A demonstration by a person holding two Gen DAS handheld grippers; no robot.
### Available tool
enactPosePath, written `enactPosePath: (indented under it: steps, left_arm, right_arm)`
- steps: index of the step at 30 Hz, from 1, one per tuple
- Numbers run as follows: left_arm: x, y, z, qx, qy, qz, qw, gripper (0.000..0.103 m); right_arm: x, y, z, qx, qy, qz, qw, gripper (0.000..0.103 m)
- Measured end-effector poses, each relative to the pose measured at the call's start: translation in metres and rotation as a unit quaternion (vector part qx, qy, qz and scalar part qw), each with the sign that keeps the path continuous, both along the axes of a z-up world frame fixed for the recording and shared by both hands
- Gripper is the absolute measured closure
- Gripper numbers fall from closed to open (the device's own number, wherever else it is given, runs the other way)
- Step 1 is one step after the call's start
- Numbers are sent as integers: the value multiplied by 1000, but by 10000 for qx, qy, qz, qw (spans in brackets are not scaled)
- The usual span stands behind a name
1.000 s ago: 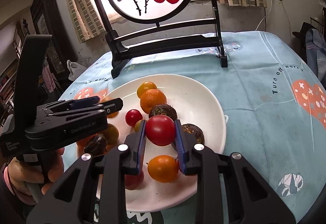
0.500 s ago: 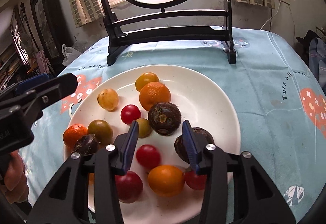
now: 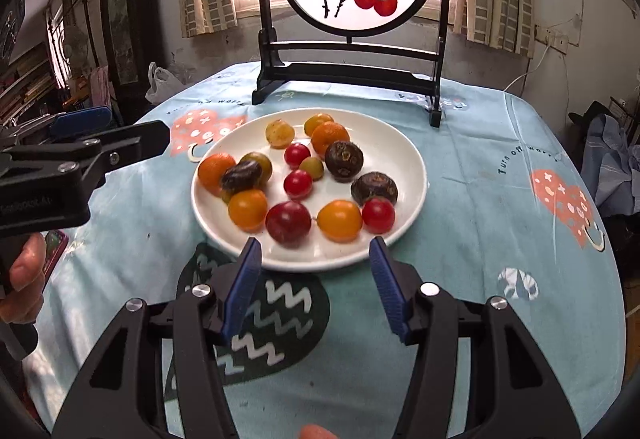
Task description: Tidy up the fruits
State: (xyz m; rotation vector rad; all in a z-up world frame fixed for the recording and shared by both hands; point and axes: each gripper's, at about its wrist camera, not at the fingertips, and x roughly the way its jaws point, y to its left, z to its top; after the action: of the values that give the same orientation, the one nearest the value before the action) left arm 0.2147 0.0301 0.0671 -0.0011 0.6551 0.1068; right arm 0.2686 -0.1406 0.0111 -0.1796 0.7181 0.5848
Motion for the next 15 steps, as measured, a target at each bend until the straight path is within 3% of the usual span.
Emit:
enactPosePath:
  steps: [8, 15]
  left_arm:
    - [-58, -8, -41, -8, 233, -35, 9997, 2]
    - [-66, -8, -61, 75, 430, 37, 9990, 2]
  right_arm:
    - [-56, -18, -27, -252, -222, 155, 9993, 46]
    - [-64, -27, -32, -193, -221, 72, 9995, 46]
